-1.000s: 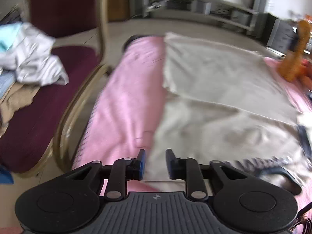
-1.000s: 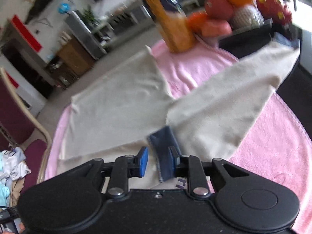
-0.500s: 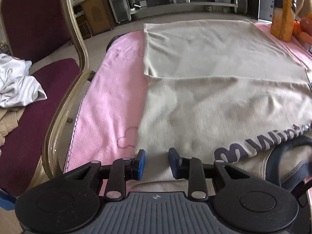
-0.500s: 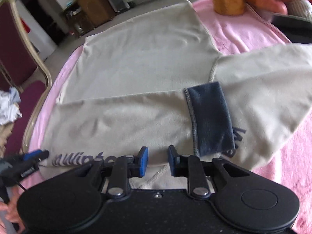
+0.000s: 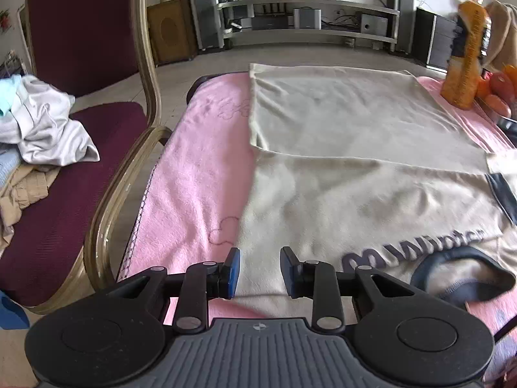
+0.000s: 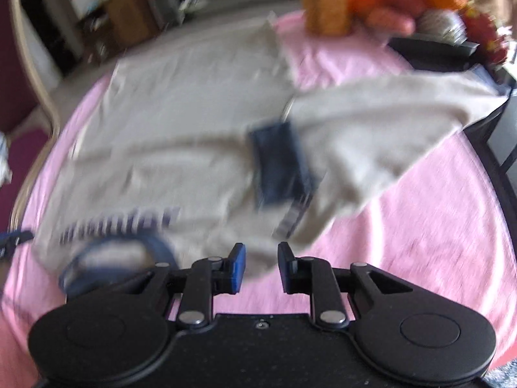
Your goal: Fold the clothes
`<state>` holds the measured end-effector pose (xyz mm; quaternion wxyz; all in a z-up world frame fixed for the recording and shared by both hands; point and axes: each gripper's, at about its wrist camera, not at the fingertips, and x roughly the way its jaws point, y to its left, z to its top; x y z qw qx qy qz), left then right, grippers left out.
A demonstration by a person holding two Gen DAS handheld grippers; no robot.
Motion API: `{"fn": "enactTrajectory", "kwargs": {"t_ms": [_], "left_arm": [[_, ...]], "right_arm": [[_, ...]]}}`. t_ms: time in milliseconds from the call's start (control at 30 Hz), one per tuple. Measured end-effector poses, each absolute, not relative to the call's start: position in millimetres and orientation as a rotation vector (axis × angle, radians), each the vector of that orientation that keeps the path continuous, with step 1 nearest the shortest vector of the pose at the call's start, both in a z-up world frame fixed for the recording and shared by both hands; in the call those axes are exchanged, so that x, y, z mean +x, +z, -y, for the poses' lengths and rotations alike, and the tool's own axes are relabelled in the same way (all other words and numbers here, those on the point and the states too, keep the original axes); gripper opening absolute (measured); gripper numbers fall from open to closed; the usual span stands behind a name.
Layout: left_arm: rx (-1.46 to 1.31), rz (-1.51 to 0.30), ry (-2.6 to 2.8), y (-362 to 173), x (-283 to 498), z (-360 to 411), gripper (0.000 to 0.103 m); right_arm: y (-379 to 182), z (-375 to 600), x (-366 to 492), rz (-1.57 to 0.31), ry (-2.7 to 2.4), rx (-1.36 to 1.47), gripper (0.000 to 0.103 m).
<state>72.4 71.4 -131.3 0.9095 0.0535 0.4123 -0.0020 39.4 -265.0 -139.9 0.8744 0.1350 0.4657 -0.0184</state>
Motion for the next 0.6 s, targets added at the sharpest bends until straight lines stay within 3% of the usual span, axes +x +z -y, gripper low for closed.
{"fn": "enactTrajectory", "kwargs": {"t_ms": [333, 600], "left_arm": [[0.173, -0.954, 0.028, -148.6, 73.0, -71.8, 0.029], [0.076, -0.822, -0.061, -107.6, 64.2, -65.0, 0.029]], "right_arm": [[-156.3, 262.8, 36.4, -1.093, -0.134, 0.209, 0.008], [-110.7, 319.6, 29.0, -0.827, -0.106, 0.535, 0.015]]}}
